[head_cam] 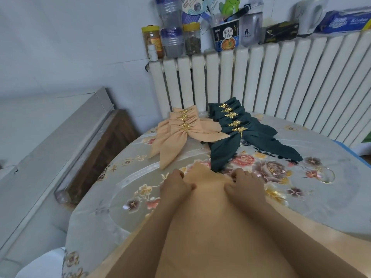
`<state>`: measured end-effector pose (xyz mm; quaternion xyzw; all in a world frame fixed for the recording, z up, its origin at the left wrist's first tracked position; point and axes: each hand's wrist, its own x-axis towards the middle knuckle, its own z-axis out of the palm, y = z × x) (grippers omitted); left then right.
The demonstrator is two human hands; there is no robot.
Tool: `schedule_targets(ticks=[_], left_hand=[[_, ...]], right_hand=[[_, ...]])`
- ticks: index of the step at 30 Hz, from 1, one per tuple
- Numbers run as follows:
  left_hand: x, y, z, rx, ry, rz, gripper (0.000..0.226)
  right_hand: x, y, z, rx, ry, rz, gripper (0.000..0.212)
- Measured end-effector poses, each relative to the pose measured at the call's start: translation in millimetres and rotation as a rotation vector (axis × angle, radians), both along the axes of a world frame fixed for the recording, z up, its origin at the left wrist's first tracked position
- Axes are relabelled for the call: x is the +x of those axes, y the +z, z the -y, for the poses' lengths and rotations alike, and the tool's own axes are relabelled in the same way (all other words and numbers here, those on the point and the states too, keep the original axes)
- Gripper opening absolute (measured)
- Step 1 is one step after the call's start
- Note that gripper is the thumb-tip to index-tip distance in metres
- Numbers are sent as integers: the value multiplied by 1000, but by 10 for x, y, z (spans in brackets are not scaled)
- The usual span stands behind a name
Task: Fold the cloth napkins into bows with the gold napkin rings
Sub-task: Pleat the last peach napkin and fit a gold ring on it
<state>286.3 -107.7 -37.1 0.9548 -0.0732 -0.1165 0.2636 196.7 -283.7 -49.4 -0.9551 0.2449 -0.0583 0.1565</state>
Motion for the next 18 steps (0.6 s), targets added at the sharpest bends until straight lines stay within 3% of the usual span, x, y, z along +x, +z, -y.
schedule_targets(ticks=[3, 5, 10, 14, 18], left_hand=[[25, 57, -11, -125, -72, -43, 17], [29, 71, -36, -306, -116, -69, 12], [-9, 199, -109, -741, -65, -164, 9], [17, 221, -86, -739, -19, -119, 9], [78, 152, -24, -688, 25, -55, 12]], right_hand=[[87, 38, 25, 100, 31, -21, 6], [143, 26, 26, 170, 97, -4, 19], [155, 86, -29, 514, 215, 289, 15], [196, 111, -50, 490, 195, 375, 10], [250, 82, -40, 483, 163, 327, 12]])
